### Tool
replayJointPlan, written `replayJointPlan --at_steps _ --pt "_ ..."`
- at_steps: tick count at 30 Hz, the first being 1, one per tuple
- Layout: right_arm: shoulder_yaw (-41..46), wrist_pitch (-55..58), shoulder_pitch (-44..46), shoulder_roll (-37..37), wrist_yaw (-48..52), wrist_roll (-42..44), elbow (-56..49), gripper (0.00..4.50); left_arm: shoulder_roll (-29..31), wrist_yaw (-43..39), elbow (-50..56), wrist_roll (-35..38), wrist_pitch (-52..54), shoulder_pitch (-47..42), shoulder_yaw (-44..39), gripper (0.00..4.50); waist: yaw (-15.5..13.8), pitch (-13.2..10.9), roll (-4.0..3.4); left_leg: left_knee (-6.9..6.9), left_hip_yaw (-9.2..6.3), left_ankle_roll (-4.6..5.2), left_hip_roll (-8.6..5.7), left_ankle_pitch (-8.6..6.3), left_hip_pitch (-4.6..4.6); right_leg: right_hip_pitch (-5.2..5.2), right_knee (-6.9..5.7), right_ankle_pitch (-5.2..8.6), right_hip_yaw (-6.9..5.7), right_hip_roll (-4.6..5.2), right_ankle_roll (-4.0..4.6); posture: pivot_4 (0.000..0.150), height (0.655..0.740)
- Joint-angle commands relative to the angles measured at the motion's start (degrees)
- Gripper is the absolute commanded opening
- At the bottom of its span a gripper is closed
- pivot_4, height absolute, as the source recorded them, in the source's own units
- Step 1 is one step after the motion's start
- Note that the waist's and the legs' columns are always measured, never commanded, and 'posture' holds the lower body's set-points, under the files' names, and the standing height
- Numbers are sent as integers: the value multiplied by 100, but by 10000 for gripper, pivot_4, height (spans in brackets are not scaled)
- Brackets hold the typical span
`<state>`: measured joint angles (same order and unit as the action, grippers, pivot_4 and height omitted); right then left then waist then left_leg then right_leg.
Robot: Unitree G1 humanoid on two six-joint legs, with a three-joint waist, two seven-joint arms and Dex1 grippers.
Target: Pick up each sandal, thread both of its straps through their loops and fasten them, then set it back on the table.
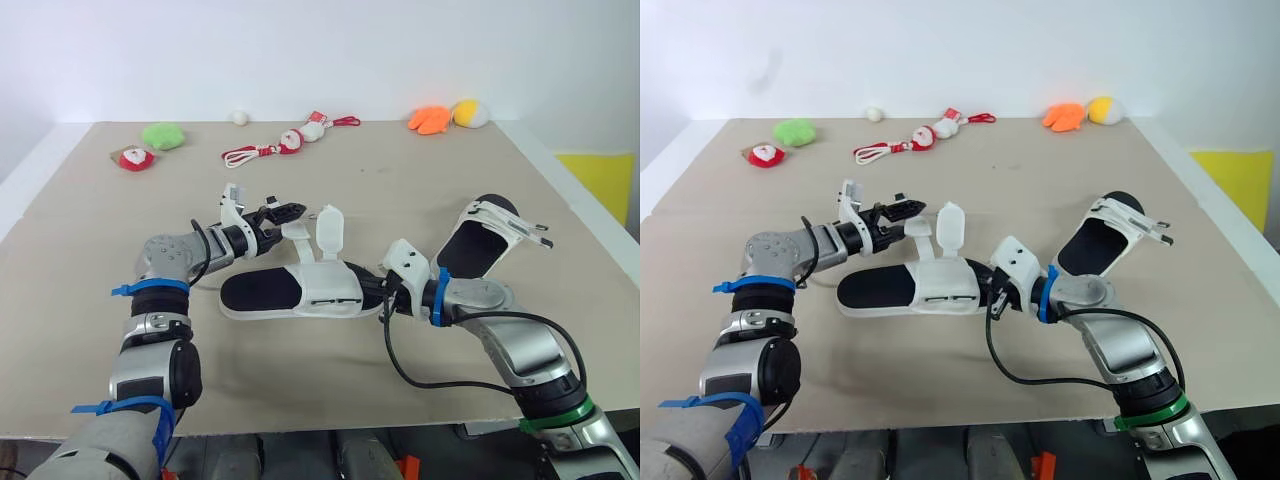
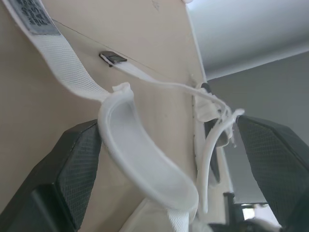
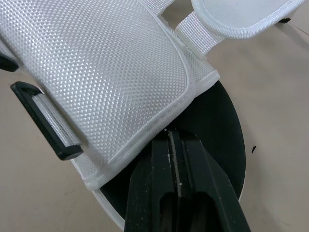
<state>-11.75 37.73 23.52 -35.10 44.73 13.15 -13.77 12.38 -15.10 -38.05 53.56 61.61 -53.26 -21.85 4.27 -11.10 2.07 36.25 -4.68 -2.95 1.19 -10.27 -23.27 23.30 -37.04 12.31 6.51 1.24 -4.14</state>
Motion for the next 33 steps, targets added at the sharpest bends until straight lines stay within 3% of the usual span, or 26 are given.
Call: replayJointPlan --at_steps 1,25,28,33 --pt "-120 178 -26 -49 -49 -146 61 326 13 -80 -214 -152 -11 -153 -95 45000 10 0 0 -3 0 -1 0 0 0 0 1 0 0 0 0 1500 7400" --pt "-176 203 11 13 -76 -168 -71 326 -120 -364 -2547 -833 -1512 -1156 -770 45000 26 2 3 -32 0 -6 -1 -1 3 10 9 3 0 2 1 1500 7400" --pt "-163 205 -1 18 -90 -163 -89 0 -116 -375 -2700 -926 -1683 -1207 -838 36128 31 2 4 -42 0 -10 -1 1 4 13 10 3 0 2 1 1500 7400" --pt "-158 216 -15 27 -110 -156 -118 0 -86 -412 -2836 -1025 -1877 -1237 -939 10583 38 1 5 -61 0 -15 -1 4 5 19 11 7 0 2 -3 1500 7400"
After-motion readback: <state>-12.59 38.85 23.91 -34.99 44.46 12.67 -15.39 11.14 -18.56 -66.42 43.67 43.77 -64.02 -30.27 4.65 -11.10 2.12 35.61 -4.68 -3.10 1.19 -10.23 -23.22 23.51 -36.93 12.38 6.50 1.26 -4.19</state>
